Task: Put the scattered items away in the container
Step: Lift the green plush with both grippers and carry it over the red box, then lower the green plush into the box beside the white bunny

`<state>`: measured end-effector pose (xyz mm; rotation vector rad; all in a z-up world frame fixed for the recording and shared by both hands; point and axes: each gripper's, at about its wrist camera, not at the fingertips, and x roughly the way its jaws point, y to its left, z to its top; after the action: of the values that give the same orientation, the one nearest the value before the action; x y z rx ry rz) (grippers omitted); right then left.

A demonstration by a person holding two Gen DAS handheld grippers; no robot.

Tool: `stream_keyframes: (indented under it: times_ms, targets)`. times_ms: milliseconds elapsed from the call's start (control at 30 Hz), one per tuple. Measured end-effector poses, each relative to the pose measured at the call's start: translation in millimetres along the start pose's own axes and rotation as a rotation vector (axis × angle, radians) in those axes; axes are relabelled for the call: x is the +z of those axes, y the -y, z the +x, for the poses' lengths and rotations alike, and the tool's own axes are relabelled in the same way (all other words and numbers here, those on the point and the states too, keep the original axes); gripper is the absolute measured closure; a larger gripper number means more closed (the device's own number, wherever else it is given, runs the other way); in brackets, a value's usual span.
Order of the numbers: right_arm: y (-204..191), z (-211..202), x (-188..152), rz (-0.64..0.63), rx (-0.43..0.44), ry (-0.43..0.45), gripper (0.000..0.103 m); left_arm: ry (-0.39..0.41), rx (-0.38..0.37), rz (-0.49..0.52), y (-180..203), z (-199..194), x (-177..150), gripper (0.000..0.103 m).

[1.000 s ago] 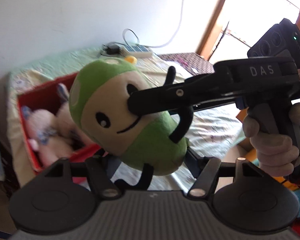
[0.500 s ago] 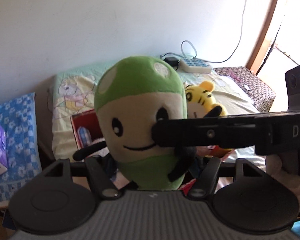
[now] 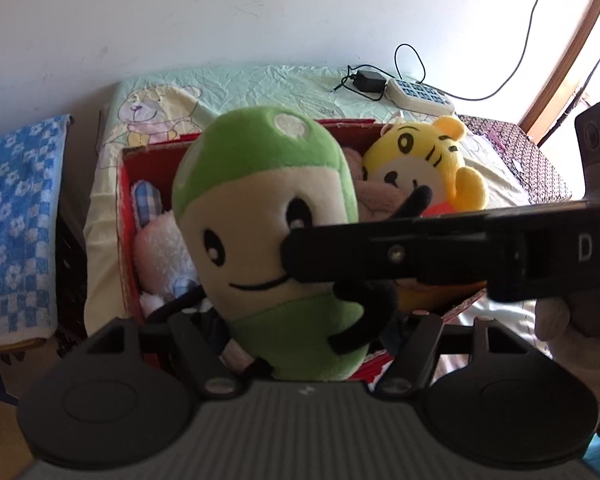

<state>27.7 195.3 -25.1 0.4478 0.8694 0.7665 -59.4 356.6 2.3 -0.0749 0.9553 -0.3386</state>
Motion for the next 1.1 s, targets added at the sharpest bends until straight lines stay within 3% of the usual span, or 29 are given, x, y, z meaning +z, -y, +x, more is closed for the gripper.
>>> stream_keyframes:
  times_ms: [133, 333, 533, 700, 900, 1100]
  targets:
    - [2, 3, 2, -0.072, -0.067, -0.017, 0.054, -0.047, 0.003, 0.017, 17, 23, 2, 0.030]
    - [14, 6, 5, -0.083, -0.085, -0.033, 0.055, -0.051, 0.014, 0.012, 19, 36, 2, 0.031]
    - [7, 18, -1, -0.048, -0.066, -0.065, 0.055, -0.083, 0.002, -0.037, -5, 28, -2, 0.033]
    - [5, 30, -6, 0.010, -0.087, -0.030, 0.056, -0.112, 0.037, -0.001, -10, 32, 3, 0.032]
    - [20, 24, -17, 0.080, -0.083, -0.040, 0.056, -0.120, 0.002, -0.001, -12, 40, 3, 0.037]
    - [17, 27, -18, 0.119, -0.102, -0.018, 0.055, -0.128, 0.015, 0.000, -8, 44, 3, 0.031]
